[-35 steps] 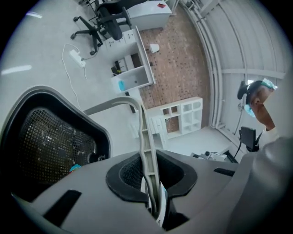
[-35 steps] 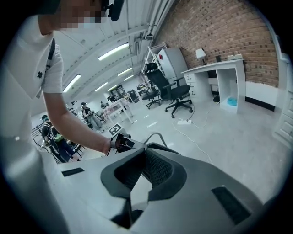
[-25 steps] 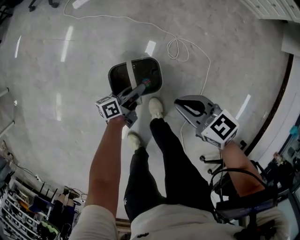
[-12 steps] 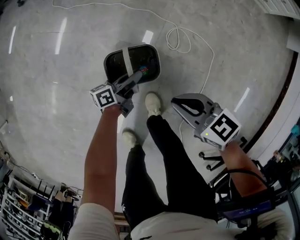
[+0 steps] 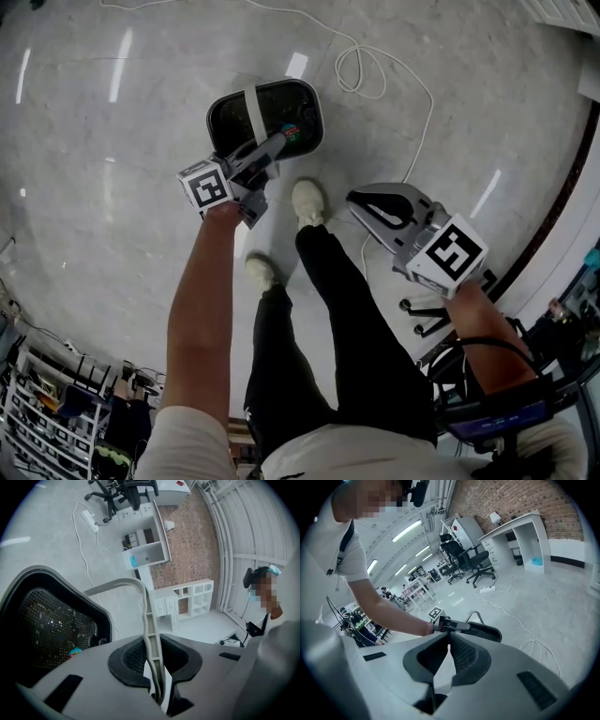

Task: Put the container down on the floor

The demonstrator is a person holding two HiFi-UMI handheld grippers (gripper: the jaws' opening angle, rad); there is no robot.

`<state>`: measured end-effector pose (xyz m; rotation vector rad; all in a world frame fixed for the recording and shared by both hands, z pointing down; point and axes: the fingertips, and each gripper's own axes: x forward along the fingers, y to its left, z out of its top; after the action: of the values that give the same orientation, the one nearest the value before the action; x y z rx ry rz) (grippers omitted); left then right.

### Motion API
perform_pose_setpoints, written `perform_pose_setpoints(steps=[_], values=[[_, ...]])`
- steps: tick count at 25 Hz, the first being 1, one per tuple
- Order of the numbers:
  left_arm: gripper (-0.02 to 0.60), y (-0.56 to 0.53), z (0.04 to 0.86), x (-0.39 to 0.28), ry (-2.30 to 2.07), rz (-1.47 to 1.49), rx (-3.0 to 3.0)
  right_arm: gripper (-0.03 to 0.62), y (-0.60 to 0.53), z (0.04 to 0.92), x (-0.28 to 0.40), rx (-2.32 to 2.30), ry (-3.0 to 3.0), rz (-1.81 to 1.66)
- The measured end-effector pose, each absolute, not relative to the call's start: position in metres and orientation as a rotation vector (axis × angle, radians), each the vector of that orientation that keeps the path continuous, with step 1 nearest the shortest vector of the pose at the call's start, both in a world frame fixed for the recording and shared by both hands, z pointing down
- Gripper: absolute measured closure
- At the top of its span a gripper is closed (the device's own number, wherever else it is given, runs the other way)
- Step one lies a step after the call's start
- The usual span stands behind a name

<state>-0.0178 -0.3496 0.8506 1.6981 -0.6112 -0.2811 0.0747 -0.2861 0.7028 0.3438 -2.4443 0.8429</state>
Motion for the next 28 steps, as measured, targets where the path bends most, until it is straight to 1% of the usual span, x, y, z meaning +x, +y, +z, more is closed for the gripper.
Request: perform_pose_setpoints(steps=[6,8,12,20,28], values=[[0.515,-0.349,0.854,-0.022,-0.598,-0.259,1.689,0.569,-0.289,0.706,0.067,0.372,-2.431,0.869],[0.504,-0.349,0.852,-0.021,-0.584,-0.26,1.691,0.569,-0.291,0.703,0.066,0.379,-2.436,0.872],[0.455,-0.351,0.854,-0.021,-0.584,-0.256,1.687,0.569,-0.292,0.704,0.067,0.371,-2.445,0.858],[0.417,-0.354,0.853,-0.019,-0.579,-0.264,1.679,0.569,-0.291,0.705,0.067,0.387,-2.449,0.871],[0.35,-0.352,0.857,-0.029,-0.608,-0.273,1.676,0.569,-0.296,0.697,0.062,0.384,-2.514,0.831]])
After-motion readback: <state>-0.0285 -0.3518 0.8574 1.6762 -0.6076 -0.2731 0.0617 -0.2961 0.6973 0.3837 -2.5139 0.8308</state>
